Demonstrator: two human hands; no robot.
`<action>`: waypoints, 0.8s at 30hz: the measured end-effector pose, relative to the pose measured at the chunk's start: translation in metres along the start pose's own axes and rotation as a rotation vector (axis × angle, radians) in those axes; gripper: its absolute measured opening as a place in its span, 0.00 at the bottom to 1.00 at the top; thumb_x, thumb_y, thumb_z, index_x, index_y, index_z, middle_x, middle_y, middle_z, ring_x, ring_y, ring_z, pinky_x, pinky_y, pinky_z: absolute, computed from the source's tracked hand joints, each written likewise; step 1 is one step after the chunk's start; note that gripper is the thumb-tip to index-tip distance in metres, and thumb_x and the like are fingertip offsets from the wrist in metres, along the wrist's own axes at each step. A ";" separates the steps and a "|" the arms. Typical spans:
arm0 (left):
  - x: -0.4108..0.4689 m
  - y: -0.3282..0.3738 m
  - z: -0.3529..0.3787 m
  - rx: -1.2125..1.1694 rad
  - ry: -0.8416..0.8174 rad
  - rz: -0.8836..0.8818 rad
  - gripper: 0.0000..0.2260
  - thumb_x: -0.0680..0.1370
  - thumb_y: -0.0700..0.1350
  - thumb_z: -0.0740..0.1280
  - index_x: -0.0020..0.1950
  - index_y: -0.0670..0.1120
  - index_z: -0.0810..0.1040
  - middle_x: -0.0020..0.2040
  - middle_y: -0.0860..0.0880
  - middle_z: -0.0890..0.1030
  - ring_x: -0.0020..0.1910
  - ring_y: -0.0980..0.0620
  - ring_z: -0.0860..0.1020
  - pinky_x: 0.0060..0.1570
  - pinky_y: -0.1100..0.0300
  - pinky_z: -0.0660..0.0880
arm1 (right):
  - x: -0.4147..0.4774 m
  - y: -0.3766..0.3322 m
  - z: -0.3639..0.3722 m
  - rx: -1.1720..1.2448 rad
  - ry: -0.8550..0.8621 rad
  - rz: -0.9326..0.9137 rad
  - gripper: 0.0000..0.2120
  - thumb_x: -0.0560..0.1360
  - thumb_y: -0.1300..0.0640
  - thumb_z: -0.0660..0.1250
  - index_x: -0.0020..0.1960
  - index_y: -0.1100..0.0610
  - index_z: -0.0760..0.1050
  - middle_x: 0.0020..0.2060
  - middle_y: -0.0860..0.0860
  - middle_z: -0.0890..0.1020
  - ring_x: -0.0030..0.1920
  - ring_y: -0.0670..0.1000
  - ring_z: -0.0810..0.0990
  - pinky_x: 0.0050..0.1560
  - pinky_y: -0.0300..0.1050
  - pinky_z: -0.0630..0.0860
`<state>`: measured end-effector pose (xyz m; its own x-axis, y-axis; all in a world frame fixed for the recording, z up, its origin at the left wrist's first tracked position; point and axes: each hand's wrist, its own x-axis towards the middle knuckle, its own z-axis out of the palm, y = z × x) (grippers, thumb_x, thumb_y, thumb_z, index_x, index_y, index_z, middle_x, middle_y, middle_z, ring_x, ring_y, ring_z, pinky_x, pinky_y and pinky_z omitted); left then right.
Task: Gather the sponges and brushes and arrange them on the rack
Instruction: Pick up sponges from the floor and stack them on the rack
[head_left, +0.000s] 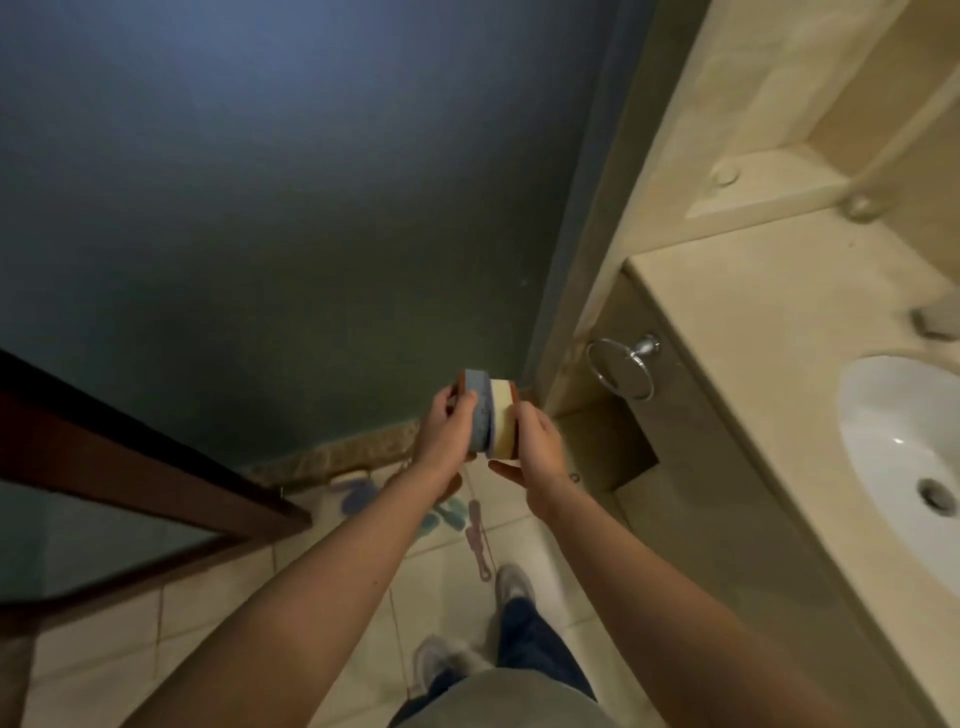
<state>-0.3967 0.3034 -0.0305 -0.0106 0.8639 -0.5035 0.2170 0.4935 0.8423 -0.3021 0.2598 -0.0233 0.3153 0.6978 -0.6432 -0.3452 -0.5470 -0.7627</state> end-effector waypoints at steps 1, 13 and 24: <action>-0.005 0.010 0.004 -0.014 -0.035 0.023 0.15 0.81 0.51 0.59 0.67 0.52 0.70 0.57 0.46 0.77 0.53 0.46 0.78 0.54 0.46 0.78 | -0.006 -0.008 -0.005 0.006 -0.004 -0.020 0.08 0.78 0.50 0.58 0.49 0.47 0.76 0.47 0.53 0.79 0.46 0.51 0.79 0.41 0.48 0.80; -0.063 0.112 0.095 0.051 -0.454 0.233 0.23 0.77 0.45 0.60 0.72 0.57 0.66 0.66 0.42 0.69 0.61 0.42 0.73 0.54 0.43 0.79 | -0.059 -0.090 -0.107 0.152 0.200 -0.393 0.12 0.78 0.53 0.58 0.51 0.52 0.79 0.49 0.56 0.81 0.51 0.54 0.81 0.42 0.50 0.82; -0.127 0.178 0.238 -0.045 -0.667 0.384 0.23 0.77 0.42 0.61 0.71 0.54 0.65 0.62 0.49 0.73 0.54 0.53 0.74 0.50 0.53 0.78 | -0.085 -0.155 -0.258 0.300 0.390 -0.537 0.10 0.78 0.55 0.61 0.58 0.56 0.71 0.54 0.54 0.76 0.56 0.56 0.78 0.45 0.49 0.81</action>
<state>-0.1246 0.2572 0.1375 0.6517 0.7388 -0.1718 0.0467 0.1869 0.9813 -0.0472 0.1658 0.1323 0.7821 0.5881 -0.2062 -0.2646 0.0137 -0.9643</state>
